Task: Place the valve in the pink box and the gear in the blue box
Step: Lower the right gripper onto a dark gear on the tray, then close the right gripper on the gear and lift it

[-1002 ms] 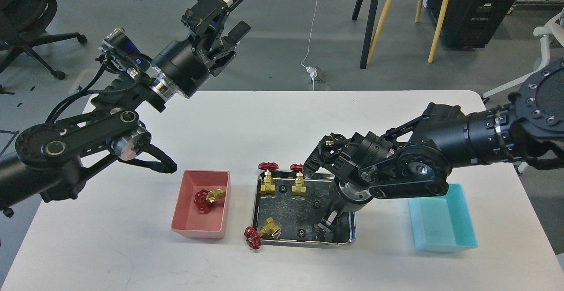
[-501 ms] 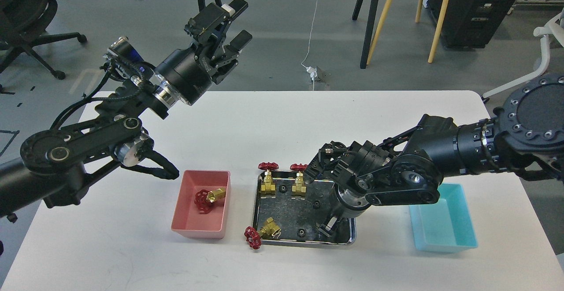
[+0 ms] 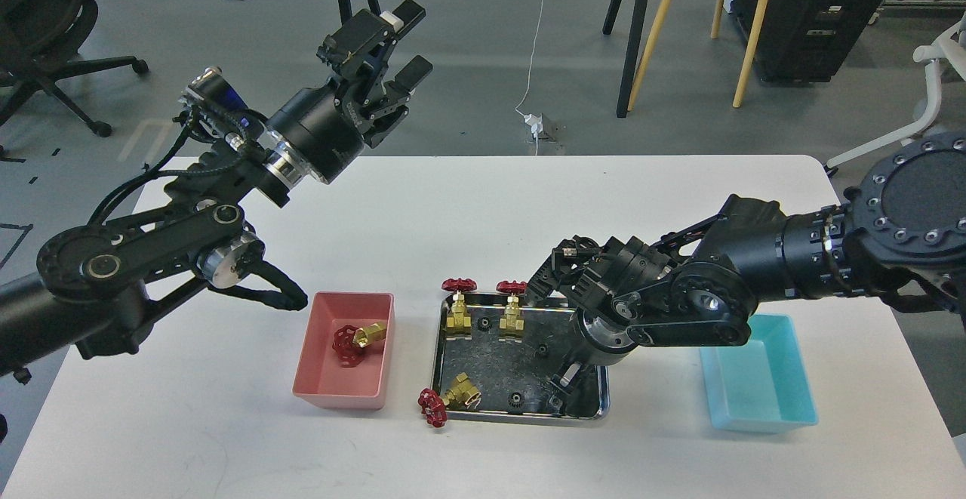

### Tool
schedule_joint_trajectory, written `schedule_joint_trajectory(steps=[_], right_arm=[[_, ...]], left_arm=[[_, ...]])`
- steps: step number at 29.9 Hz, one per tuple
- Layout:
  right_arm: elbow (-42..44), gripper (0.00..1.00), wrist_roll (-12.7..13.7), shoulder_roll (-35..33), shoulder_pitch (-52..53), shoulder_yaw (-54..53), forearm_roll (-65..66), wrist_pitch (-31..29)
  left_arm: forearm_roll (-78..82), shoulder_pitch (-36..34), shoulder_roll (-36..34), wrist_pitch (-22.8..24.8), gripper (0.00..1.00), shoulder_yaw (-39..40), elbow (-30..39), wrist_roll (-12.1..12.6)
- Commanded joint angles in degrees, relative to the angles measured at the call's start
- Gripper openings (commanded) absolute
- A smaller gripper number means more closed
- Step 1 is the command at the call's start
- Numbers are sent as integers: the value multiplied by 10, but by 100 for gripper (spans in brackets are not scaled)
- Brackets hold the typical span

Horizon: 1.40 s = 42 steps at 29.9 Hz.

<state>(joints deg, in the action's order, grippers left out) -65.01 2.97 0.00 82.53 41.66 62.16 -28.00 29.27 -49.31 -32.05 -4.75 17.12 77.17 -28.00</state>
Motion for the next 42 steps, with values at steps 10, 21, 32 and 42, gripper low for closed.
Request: schedule_joint_trajectory(steps=[10, 21, 32, 42], right_arm=[[-8, 50, -6, 0, 7, -7, -33, 0], [4, 50, -6, 0, -4, -7, -32, 0], [12, 50, -8, 0, -5, -15, -63, 0], [16, 50, -9, 0, -17, -14, -72, 0]], left_arm=[[0, 7, 0, 0, 85, 0, 0, 0], [-1, 8, 0, 0, 85, -1, -2, 0], [0, 12, 0, 0, 85, -1, -3, 0], [0, 15, 0, 0, 86, -1, -4, 0]])
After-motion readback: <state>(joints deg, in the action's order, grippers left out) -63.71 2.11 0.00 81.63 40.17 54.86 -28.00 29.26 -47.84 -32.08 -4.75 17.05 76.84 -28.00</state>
